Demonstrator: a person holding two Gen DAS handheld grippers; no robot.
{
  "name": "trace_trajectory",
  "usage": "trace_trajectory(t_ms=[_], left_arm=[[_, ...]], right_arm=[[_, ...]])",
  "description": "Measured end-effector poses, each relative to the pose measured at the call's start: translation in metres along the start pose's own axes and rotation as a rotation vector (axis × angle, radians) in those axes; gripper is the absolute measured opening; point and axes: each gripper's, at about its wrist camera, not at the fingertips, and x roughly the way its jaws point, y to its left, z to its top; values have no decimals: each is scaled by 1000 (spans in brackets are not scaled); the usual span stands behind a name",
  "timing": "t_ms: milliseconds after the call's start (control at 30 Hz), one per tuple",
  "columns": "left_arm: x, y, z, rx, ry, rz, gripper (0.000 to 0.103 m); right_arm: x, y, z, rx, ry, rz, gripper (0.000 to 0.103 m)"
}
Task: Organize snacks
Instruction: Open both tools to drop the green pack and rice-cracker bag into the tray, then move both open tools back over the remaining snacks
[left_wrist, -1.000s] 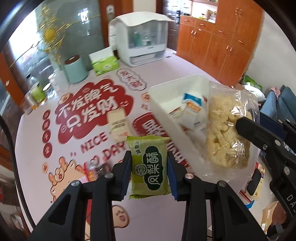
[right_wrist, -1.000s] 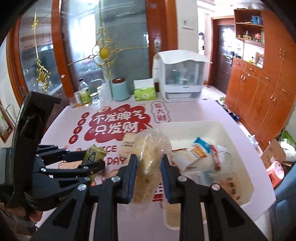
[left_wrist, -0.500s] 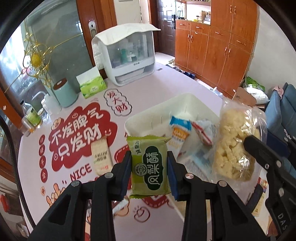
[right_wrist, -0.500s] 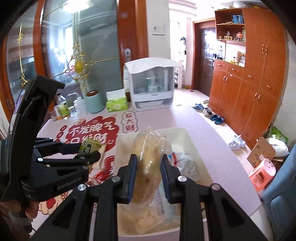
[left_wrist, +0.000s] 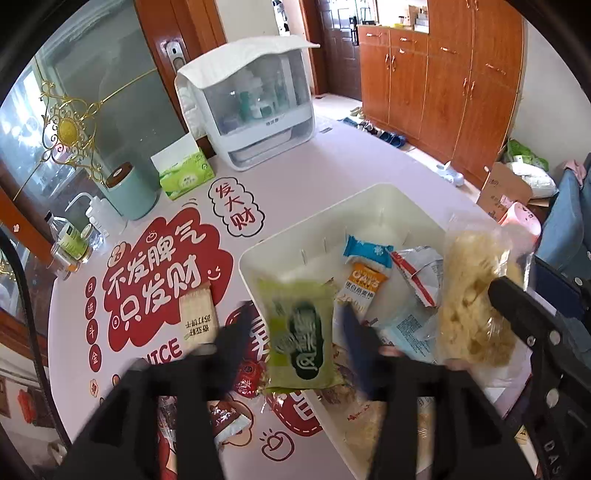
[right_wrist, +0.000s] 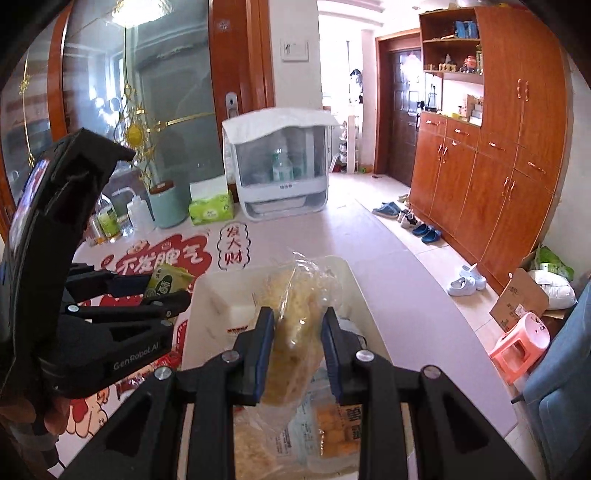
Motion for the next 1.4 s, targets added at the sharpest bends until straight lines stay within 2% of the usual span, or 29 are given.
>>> trace_trajectory(t_ms=[33, 67, 133, 233, 633, 967, 1167, 1400], left_arm=[[-1, -1, 0, -4, -9, 9, 84], [-2, -1, -1, -5, -22, 20, 89], [-4, -2, -1, 5, -43, 46, 90], [-2, -1, -1, 2, -29, 48, 90], [-1, 4, -9, -19, -7, 51, 90], [-10, 19, -25, -38, -6, 47, 90], [-21, 44, -41, -65, -15, 64, 90], [-45, 96, -63, -121, -48, 110, 90]], right_arm=[[1, 0, -1, 3, 2, 4, 31], [2, 0, -1, 4, 1, 12, 32], [1, -1, -3, -1, -4, 7, 43], [0, -2, -3, 4, -15, -8, 53], [7, -8, -8, 43, 28, -4, 53], [7, 3, -13, 47, 60, -6, 53], [4, 23, -15, 26, 73, -4, 53], [-5, 51, -15, -2, 69, 9, 53]])
